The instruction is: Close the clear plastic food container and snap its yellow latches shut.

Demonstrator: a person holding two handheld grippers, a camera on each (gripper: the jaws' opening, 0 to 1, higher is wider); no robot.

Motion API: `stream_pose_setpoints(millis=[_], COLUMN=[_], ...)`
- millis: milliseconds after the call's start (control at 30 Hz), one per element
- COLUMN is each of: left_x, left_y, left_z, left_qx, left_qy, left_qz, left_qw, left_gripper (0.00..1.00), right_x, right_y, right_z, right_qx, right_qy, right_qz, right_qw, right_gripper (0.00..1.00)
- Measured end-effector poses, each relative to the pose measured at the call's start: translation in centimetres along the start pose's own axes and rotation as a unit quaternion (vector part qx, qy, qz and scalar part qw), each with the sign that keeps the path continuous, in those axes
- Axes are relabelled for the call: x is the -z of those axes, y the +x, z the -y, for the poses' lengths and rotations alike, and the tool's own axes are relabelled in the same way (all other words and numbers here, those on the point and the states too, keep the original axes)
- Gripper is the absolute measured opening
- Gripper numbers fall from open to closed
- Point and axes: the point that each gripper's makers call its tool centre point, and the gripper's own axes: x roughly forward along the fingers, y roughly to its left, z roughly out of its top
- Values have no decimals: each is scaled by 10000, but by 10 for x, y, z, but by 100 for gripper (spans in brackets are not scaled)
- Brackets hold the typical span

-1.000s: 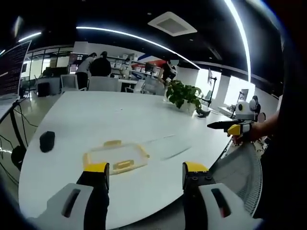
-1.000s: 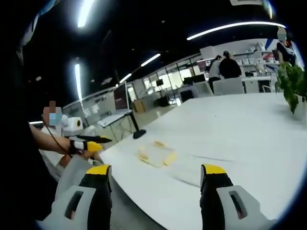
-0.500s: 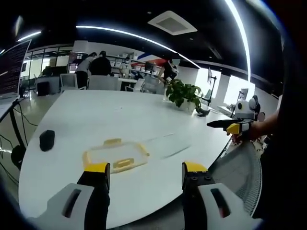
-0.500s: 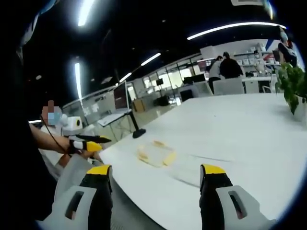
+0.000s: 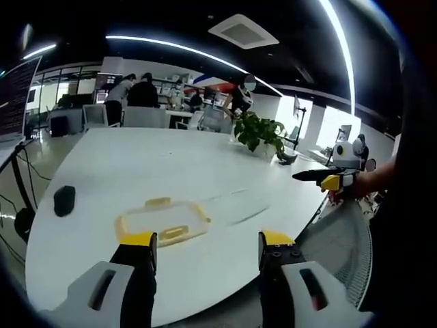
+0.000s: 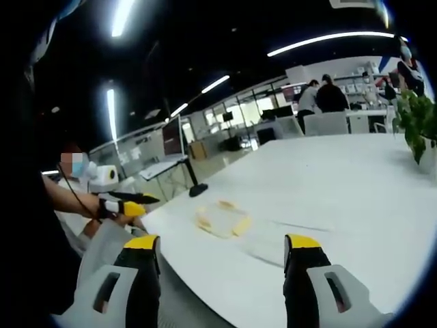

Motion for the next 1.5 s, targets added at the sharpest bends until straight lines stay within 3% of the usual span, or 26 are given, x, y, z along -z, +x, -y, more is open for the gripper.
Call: stream_pose_setpoints(millis=[833, 1500], left_x=[-1, -8], left_y=[-1, 8], left_z=[5, -21], left_qx=[171, 390], left_qy=[200, 400], left_qz=[-193, -393], left_qw=[9995, 9977], left_gripper=[57, 56], right_x=[-15, -35], right_y=[15, 48], right_z=[-6, -17], right_qx=[-215, -348], right_qy=[-144, -269], right_qz=[8, 41], right_qw=[9997, 9990], right_gripper=[72, 72])
